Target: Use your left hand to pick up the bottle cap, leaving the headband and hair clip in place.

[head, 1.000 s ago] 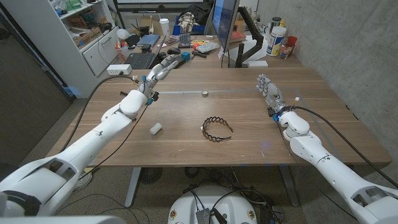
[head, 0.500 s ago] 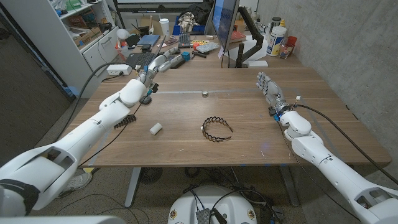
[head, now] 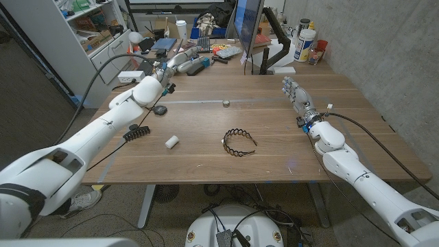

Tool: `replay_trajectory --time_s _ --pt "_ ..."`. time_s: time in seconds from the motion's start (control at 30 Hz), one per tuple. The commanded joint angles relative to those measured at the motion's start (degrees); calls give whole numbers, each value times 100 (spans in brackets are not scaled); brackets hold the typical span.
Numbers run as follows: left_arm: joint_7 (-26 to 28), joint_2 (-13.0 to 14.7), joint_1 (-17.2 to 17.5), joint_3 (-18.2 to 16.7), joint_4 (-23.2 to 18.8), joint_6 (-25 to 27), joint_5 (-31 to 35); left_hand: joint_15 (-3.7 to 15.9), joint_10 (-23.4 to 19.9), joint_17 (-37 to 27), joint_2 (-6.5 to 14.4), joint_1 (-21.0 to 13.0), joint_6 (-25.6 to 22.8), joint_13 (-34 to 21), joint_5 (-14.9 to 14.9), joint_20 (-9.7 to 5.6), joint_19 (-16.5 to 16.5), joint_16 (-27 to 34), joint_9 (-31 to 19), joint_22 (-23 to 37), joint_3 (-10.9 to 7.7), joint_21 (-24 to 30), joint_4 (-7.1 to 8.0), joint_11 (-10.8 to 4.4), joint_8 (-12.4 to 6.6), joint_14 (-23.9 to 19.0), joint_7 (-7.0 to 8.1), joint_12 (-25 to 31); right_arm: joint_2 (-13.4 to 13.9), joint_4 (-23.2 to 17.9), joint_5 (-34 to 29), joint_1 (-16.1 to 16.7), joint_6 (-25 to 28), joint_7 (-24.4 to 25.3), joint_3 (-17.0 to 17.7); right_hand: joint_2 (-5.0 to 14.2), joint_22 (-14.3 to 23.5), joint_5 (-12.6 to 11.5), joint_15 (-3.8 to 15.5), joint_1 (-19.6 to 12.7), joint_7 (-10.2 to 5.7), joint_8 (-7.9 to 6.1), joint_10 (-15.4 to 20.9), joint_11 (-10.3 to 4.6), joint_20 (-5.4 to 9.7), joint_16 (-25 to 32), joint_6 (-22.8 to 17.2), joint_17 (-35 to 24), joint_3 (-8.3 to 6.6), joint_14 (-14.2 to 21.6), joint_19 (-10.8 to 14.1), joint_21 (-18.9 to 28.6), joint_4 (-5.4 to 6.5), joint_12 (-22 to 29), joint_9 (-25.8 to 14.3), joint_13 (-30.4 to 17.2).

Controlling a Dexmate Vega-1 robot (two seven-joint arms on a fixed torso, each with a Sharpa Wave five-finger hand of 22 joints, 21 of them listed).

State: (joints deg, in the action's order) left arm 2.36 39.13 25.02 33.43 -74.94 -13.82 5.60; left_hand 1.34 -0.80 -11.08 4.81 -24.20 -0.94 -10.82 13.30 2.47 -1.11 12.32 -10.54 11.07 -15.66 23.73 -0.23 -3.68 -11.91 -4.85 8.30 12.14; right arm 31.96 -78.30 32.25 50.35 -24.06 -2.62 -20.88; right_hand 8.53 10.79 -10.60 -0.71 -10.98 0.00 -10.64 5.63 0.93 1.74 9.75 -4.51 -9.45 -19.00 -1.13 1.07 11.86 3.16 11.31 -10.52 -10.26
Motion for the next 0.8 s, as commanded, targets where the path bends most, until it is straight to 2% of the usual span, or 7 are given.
replay_trajectory --time_s 0.03,0.8 --pt "-294 27 -525 222 135 -46 424 -1 -49 -31 10 -88 -21 -13 -19 53 6 -1 -13 28 -7 9 -47 13 -35 -2 15 25 45 -80 -159 3 -113 45 -16 -2 27 -4 0 -44 16 -30 10 5 246 38 -43 -19 -5 -36 -5 37 -37 36 -8 -8" --pt "-881 -190 -1368 719 563 -274 1061 95 -74 -55 -47 -160 59 -25 -34 74 15 -42 -20 36 7 6 -113 -25 6 72 31 14 85 -101 -389 42 -282 172 -12 -3 27 -2 -10 -52 21 -28 5 14 246 38 -47 -19 0 -39 -8 38 -47 34 -7 -7"
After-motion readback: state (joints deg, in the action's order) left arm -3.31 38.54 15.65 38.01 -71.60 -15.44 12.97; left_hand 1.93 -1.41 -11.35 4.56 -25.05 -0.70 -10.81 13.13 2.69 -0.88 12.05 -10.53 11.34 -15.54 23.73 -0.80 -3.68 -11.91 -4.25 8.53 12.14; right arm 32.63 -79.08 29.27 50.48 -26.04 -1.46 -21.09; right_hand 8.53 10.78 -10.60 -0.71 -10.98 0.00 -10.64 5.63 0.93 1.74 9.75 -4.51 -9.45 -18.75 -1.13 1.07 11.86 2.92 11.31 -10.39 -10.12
